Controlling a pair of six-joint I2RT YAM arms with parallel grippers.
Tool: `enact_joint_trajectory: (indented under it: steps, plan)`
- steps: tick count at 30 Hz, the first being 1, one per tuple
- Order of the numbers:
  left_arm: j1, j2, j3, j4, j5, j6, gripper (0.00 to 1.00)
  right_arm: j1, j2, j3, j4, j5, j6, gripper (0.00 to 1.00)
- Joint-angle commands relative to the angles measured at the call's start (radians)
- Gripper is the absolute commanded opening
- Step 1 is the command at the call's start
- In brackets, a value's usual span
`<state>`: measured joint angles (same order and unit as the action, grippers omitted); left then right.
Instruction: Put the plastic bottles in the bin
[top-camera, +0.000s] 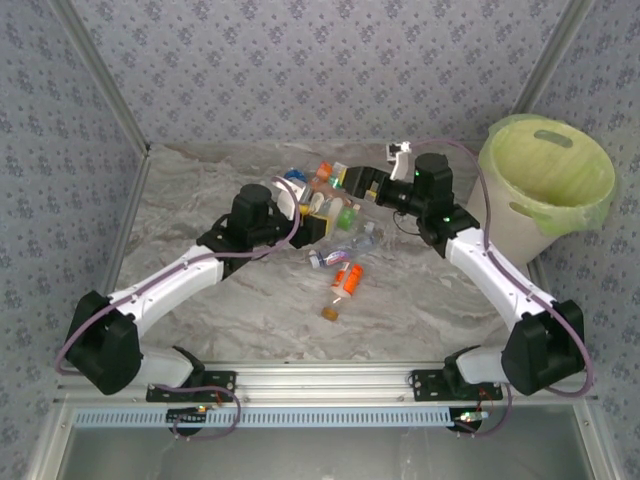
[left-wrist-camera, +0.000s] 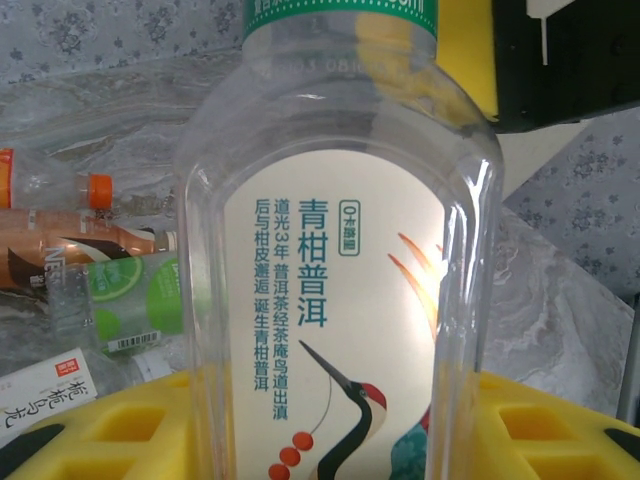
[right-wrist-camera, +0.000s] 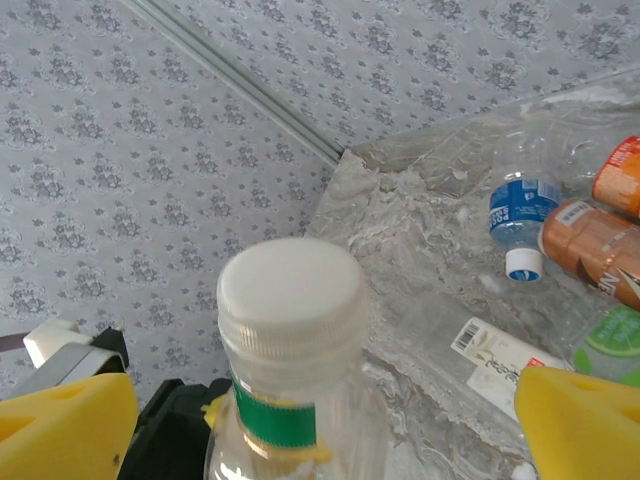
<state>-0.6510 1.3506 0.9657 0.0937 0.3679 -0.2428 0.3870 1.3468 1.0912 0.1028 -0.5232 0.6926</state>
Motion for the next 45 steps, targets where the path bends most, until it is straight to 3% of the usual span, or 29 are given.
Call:
enact_joint_trajectory:
  steps: [1,7,12,22,24,25,27,29,32,33,39,45]
  plan:
    - [-0.017,0.009,0.056,0.028,0.022,0.034,0.00,0.023,0.033,0.044,0.009,0.006,0.010,0.98]
    - [-0.030,0.023,0.069,0.007,0.007,0.058,0.00,0.046,0.054,0.058,0.009,0.064,0.023,0.84]
    - [-0.041,0.028,0.079,-0.011,-0.014,0.074,0.00,0.055,0.058,0.060,0.011,0.085,0.007,0.66]
    - [-0.077,0.042,0.107,-0.056,-0.061,0.111,0.04,0.073,0.048,0.065,-0.017,0.119,-0.053,0.43]
    - [-0.077,0.037,0.103,-0.052,-0.065,0.104,0.13,0.073,0.042,0.063,-0.028,0.126,-0.055,0.36]
    - [-0.077,0.035,0.102,-0.051,-0.067,0.098,0.22,0.073,0.039,0.063,-0.037,0.130,-0.054,0.32]
    - [-0.075,0.029,0.099,-0.049,-0.066,0.086,0.45,0.073,0.032,0.063,-0.055,0.141,-0.100,0.25]
    - [-0.074,0.020,0.094,-0.047,-0.070,0.069,0.78,0.073,0.025,0.064,-0.077,0.155,-0.120,0.18]
    - [-0.069,-0.003,0.072,-0.023,-0.076,0.037,0.96,0.073,0.013,0.069,-0.116,0.183,-0.155,0.07]
    - [-0.066,-0.012,0.063,-0.013,-0.078,0.027,0.99,0.072,0.009,0.074,-0.131,0.190,-0.169,0.01]
    - [-0.035,-0.087,0.005,0.052,-0.112,-0.032,1.00,0.057,-0.016,0.156,-0.290,0.278,-0.284,0.00]
    - [-0.009,-0.171,-0.085,0.099,-0.366,-0.109,0.99,0.026,-0.084,0.226,-0.423,0.416,-0.430,0.00]
